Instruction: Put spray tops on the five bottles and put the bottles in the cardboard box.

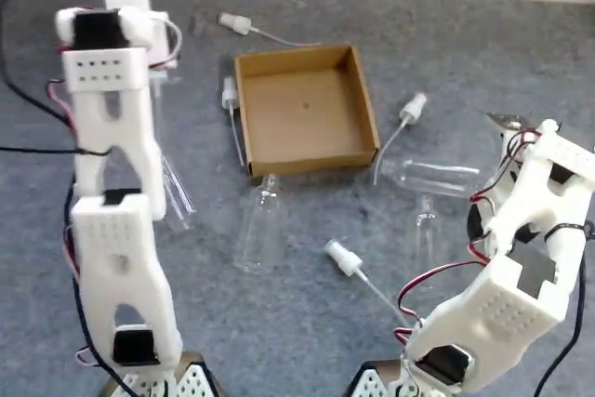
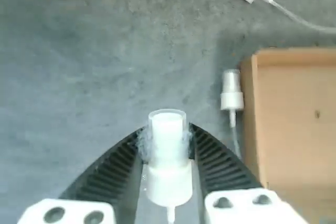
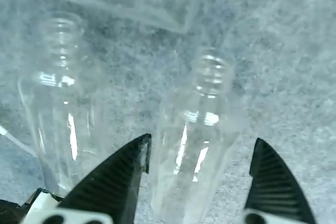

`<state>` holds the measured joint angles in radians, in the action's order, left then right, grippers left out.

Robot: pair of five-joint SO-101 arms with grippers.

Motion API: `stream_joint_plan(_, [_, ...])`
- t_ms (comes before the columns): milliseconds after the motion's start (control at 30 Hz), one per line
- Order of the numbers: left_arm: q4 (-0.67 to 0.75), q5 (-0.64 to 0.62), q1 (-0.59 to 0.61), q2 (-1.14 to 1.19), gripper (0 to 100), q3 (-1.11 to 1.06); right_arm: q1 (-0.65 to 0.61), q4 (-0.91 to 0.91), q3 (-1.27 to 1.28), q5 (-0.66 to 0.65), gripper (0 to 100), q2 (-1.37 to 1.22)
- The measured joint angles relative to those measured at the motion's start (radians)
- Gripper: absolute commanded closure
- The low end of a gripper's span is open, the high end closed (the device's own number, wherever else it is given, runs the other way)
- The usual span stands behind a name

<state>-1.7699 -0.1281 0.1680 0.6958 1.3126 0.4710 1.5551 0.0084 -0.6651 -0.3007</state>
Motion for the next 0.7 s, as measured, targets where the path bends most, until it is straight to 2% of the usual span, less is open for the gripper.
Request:
stream_joint_plan(233, [-0.002,0.209,-0.015,-0.437,100,-0.502,-0.031,-0.005,-0.002,0.005,75.5,0.0])
stream_joint_plan(333, [-0.002,0.265,-0.043,-0.611,100,-0.744,-0.057,-0.061,-0.003,0.06,75.5,-0.015])
stream_joint_plan(533, [0.097,0.295,-0.066,-0.873,100,-1.126,-0.064,-0.097,-0.003,0.091,76.9,-0.025])
stream_joint_plan(700, [0.192,0.299,-0.068,-0.967,99,-1.32,-0.06,-0.1,-0.003,0.091,85.8,-0.025])
